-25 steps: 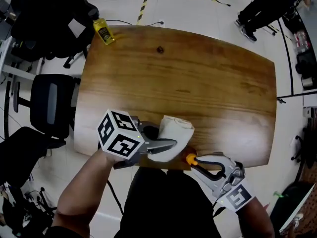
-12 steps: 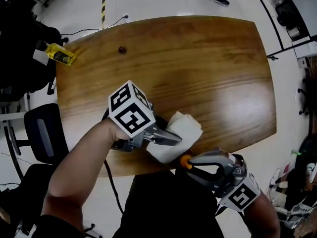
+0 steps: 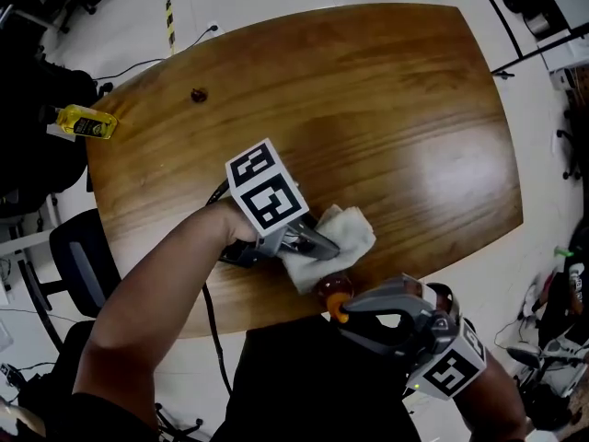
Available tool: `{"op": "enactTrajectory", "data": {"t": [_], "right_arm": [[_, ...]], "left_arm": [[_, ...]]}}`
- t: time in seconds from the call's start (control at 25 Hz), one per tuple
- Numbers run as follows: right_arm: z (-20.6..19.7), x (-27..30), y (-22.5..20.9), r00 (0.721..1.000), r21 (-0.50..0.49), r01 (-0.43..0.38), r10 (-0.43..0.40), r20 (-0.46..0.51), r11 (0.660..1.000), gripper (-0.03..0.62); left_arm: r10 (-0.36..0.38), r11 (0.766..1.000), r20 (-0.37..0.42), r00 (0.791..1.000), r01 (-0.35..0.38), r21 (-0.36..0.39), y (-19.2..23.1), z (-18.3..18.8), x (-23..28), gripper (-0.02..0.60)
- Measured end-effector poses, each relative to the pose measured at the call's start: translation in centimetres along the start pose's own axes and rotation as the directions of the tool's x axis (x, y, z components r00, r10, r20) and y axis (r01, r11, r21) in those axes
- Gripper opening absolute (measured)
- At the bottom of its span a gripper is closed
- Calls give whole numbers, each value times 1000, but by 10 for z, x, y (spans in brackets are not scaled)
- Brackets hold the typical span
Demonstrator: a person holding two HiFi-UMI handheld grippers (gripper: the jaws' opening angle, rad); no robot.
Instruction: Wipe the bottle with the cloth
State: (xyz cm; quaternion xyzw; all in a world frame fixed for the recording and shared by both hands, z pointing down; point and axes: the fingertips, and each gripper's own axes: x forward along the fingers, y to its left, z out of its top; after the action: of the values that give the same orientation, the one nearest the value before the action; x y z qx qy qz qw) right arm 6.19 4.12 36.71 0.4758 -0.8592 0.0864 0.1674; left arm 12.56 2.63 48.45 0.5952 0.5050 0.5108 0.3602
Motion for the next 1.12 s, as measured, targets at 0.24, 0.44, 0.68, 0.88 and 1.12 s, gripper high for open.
{"op": "enactTrajectory", "data": {"t": [0.24, 0.44, 0.68, 0.88, 1.12], "right_arm": [[0, -1, 1, 1000, -8, 16, -16, -6, 1000, 54], [0, 0, 1, 1000, -13, 30, -30, -7, 999, 54], [-1, 0, 1, 999, -31, 44, -45, -17, 999, 54], [0, 1, -1, 997, -6, 83, -83, 8, 997, 60], [0, -1, -9, 990, 31, 132, -134, 53, 991, 187]], "left_arm": [[147, 988, -94, 985, -142, 64, 20, -2, 11, 97], [281, 958, -138, 950, -268, 106, 37, -8, 14, 96], [426, 901, -67, 902, -416, 126, 40, -7, 6, 98], [457, 886, 192, 869, -463, -11, 26, 0, -25, 98], [467, 877, 508, 724, -454, -160, -25, -16, -90, 98]]}}
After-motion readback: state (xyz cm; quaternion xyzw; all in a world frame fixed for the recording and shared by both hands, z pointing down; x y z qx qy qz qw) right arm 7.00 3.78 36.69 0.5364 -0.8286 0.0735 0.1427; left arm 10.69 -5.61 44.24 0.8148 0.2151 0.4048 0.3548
